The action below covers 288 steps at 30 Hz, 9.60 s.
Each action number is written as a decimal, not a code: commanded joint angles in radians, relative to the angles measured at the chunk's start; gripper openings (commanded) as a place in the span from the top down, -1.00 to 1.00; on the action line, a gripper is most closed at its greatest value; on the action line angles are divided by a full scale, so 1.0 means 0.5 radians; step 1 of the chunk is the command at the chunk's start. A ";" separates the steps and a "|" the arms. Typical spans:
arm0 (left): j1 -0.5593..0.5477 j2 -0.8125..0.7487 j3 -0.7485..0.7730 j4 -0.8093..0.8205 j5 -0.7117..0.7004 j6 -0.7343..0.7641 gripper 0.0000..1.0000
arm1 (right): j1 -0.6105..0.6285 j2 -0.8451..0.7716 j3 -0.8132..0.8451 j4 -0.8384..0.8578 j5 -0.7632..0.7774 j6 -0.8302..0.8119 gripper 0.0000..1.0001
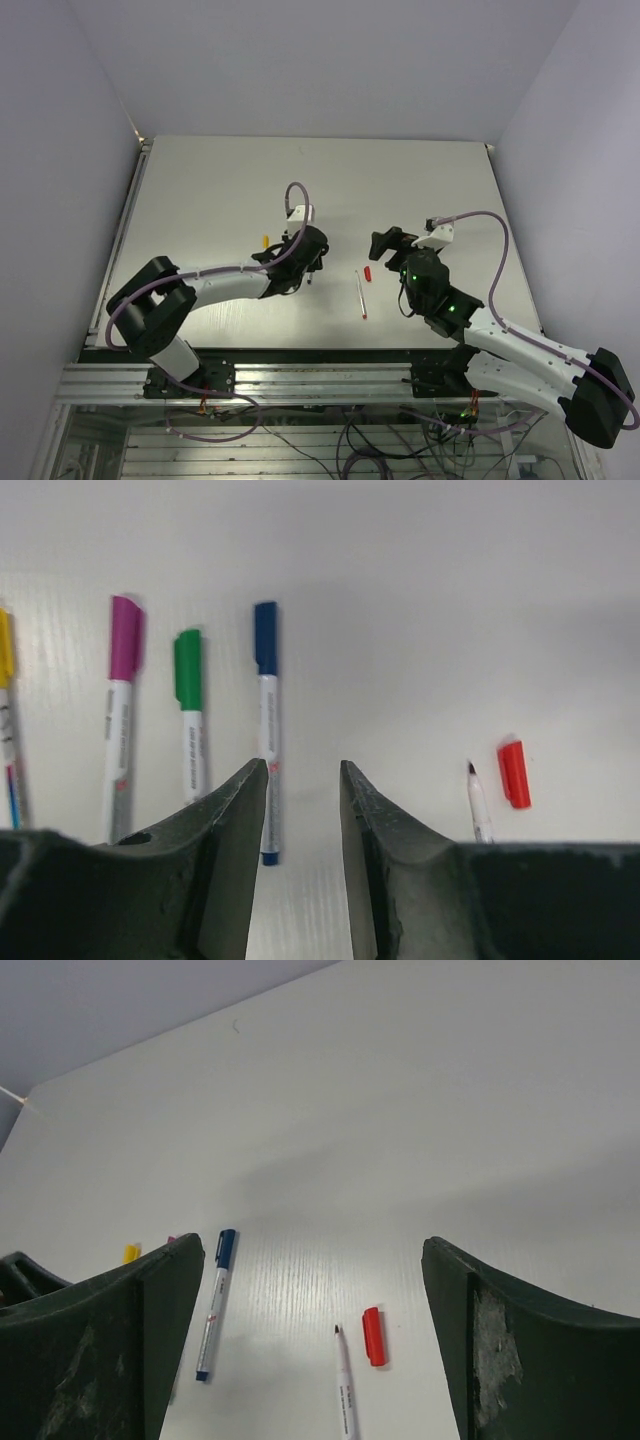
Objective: Insert the pens into the pen caps
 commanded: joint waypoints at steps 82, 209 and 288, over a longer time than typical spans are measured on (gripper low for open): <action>-0.413 0.395 0.074 -0.355 0.315 0.292 0.86 | -0.015 0.364 0.241 -0.684 0.196 0.348 -0.56; -0.443 -0.637 -0.602 1.200 0.789 0.359 0.86 | -0.253 0.456 -0.730 2.379 -0.960 0.511 1.00; -0.409 -0.830 -0.437 1.441 -0.055 0.811 0.86 | 0.196 0.864 -0.396 1.217 -1.482 0.268 1.00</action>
